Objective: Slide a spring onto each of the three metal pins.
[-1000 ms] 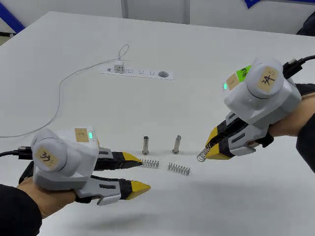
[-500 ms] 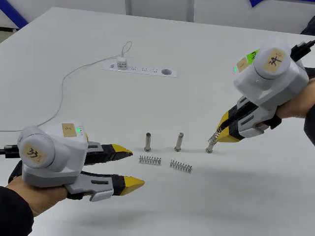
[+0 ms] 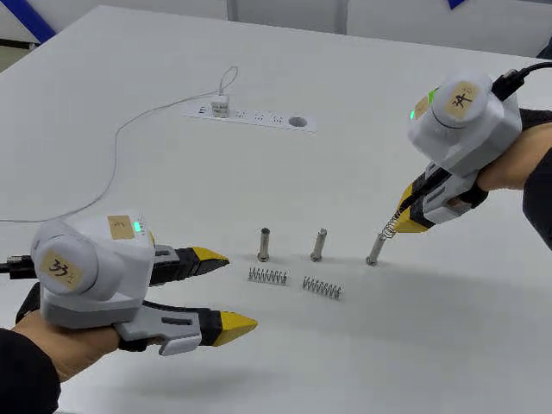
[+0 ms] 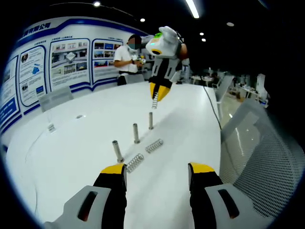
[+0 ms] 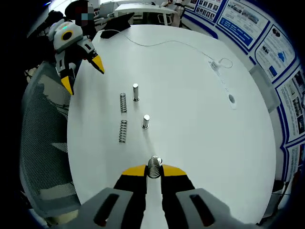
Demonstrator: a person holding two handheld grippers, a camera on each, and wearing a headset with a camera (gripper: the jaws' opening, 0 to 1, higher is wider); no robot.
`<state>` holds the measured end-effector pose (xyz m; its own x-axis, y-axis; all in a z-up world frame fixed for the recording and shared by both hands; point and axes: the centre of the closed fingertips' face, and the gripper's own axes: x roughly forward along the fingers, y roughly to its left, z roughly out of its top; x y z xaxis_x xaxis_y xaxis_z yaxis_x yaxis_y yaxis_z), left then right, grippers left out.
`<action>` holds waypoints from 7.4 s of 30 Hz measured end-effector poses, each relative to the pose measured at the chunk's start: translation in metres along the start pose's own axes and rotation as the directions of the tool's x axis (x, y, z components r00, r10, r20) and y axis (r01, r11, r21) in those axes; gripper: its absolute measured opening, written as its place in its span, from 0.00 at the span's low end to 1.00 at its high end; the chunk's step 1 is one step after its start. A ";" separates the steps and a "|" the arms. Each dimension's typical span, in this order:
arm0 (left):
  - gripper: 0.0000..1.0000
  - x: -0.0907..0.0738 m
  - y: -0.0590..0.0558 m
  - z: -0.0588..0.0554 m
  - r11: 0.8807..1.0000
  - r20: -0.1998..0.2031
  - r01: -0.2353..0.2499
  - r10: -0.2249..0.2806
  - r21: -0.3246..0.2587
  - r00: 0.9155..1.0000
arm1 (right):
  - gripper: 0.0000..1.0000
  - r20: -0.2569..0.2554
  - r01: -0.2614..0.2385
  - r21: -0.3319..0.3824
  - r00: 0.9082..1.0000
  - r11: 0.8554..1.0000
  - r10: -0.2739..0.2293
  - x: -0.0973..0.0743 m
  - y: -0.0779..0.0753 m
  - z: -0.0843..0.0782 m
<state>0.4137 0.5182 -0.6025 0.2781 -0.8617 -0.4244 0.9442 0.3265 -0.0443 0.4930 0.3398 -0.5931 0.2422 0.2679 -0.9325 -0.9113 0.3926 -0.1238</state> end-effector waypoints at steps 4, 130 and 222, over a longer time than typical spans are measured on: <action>0.54 0.001 -0.001 -0.001 1.000 0.002 0.000 0.000 -0.008 1.000 | 0.12 -0.010 -0.002 0.015 1.000 1.000 0.002 0.005 -0.004 -0.002; 0.43 0.030 -0.003 0.005 0.997 -0.029 0.073 -0.072 0.031 0.997 | 0.11 0.024 -0.140 -0.080 0.990 0.987 0.142 0.059 0.094 0.039; 0.10 0.040 -0.022 0.013 0.976 -0.017 0.145 -0.144 0.159 0.989 | 0.13 0.139 -0.181 -0.303 0.963 0.936 0.231 0.018 0.144 0.112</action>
<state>0.4063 0.4714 -0.6064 0.1357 -0.8932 -0.4287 0.9905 0.1317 0.0392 0.4036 0.4994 -0.5897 0.0684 0.4707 -0.8796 -0.9974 0.0523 -0.0496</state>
